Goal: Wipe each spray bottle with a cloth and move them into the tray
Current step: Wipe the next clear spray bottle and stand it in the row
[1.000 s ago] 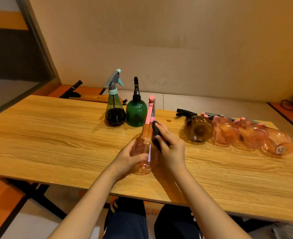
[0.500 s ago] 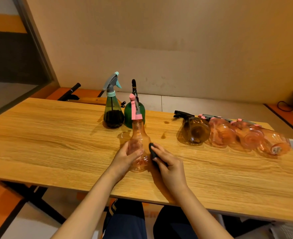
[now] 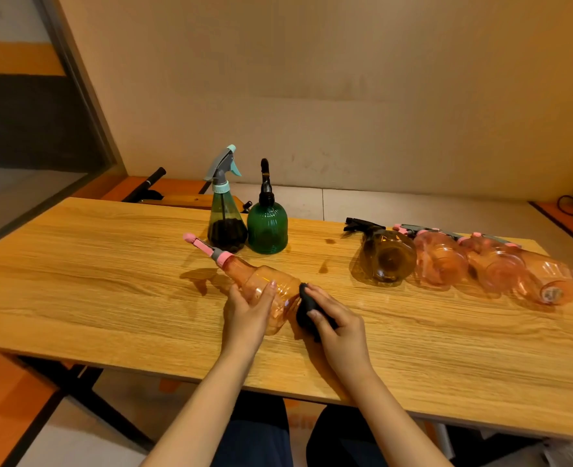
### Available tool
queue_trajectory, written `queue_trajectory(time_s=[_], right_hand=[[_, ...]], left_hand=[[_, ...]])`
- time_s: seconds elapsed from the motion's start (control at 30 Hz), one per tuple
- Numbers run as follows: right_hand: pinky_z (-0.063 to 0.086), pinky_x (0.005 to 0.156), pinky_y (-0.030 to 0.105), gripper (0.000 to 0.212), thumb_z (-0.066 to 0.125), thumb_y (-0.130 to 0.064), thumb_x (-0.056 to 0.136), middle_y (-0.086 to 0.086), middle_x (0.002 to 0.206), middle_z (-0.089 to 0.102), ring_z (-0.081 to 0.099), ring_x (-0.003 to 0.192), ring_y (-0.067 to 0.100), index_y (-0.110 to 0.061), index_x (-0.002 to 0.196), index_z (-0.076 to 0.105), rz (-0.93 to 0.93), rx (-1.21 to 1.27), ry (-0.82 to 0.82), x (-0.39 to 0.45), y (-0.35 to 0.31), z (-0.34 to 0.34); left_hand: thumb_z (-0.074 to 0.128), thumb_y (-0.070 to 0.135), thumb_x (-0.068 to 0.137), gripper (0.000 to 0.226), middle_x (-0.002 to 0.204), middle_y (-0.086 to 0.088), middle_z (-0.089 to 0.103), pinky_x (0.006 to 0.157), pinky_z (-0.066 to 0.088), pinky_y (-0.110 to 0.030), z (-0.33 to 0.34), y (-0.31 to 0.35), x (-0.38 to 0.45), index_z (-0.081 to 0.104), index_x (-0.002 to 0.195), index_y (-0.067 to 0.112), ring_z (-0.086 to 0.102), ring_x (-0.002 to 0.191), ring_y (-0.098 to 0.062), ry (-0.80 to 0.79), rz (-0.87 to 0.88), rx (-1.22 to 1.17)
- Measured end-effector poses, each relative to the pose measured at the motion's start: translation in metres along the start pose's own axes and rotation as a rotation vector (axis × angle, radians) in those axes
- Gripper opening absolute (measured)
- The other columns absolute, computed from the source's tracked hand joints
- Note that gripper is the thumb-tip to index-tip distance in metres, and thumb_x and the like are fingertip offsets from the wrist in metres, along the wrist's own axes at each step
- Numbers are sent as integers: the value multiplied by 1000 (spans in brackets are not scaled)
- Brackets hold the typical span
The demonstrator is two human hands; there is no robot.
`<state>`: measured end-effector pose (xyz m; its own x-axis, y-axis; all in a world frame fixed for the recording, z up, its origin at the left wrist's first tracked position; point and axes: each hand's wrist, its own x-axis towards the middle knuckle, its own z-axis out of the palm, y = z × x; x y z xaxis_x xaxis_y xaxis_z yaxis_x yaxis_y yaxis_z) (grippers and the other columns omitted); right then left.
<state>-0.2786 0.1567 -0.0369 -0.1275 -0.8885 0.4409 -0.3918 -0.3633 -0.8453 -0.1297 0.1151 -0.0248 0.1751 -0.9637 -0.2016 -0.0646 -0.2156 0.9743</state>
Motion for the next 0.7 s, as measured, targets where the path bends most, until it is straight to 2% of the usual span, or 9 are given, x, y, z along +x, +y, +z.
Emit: queue_trajectory(time_s=[0.07, 0.17, 0.27, 0.37, 0.47, 0.53, 0.6, 0.67, 0.7], right_hand=[[34, 101, 11, 50, 64, -10, 82, -27, 124, 48, 41, 122, -11, -39, 121, 51, -3, -19, -41, 0, -3, -1], [21, 106, 7, 68, 73, -19, 77, -29, 135, 33, 24, 130, -14, -45, 128, 35, 2, -91, -190, 1, -6, -3], [18, 109, 9, 77, 69, -5, 79, -31, 138, 25, 21, 133, -10, -41, 134, 29, -1, -157, -238, 1, -5, -2], [18, 107, 7, 75, 62, 3, 82, -32, 135, 27, 23, 132, -8, -40, 135, 30, 6, -164, -220, 2, -4, -2], [17, 104, 3, 73, 61, 3, 84, -32, 133, 28, 21, 130, -13, -36, 136, 29, 8, -158, -211, 2, -4, -2], [18, 103, 2, 71, 62, 2, 84, -31, 132, 30, 22, 128, -13, -34, 136, 29, 0, -151, -187, 2, -4, -1], [20, 102, 3, 69, 63, 2, 83, -29, 131, 34, 26, 128, -10, -32, 134, 32, -3, -132, -147, 2, -2, -1], [23, 103, 4, 66, 64, 2, 82, -27, 129, 39, 32, 127, -7, -34, 131, 36, 21, -90, -103, 2, -2, -1], [25, 102, 5, 65, 64, 1, 82, -25, 128, 41, 34, 126, -7, -36, 129, 38, 46, -65, -83, 2, -2, -2]], left_hand=[[57, 85, 51, 114, 129, -4, 57, 99, 46, -49, 2, 1, -1, 34, 141, 19, 56, 116, -27, 44, -4, 87], [58, 73, 72, 90, 127, -9, 58, 98, 46, -43, -1, 8, 0, 45, 135, 11, 56, 114, -31, 62, -68, 187], [50, 69, 82, 63, 95, -9, 66, 76, 47, -34, -13, 16, 0, 65, 97, 10, 62, 92, -28, 43, -37, 450], [44, 74, 81, 64, 68, -5, 63, 58, 42, -31, -23, 30, -6, 58, 65, 13, 61, 71, -24, 86, 69, 774], [48, 72, 80, 62, 94, -6, 64, 75, 45, -35, -26, 35, -5, 61, 84, 12, 58, 92, -25, 224, 273, 989], [49, 66, 83, 57, 114, -2, 56, 90, 37, -35, -28, 38, -4, 59, 106, 15, 46, 111, -22, 194, 478, 1057], [38, 71, 84, 67, 135, 3, 47, 102, 27, -35, -33, 41, 4, 51, 130, 24, 34, 127, -19, -25, 592, 1116], [17, 85, 76, 88, 149, 7, 36, 110, 17, -34, -39, 48, 14, 36, 144, 32, 24, 138, -16, -318, 586, 1160], [19, 85, 76, 87, 152, 8, 34, 112, 16, -33, -40, 52, 19, 31, 146, 34, 23, 140, -14, -435, 553, 1159]])
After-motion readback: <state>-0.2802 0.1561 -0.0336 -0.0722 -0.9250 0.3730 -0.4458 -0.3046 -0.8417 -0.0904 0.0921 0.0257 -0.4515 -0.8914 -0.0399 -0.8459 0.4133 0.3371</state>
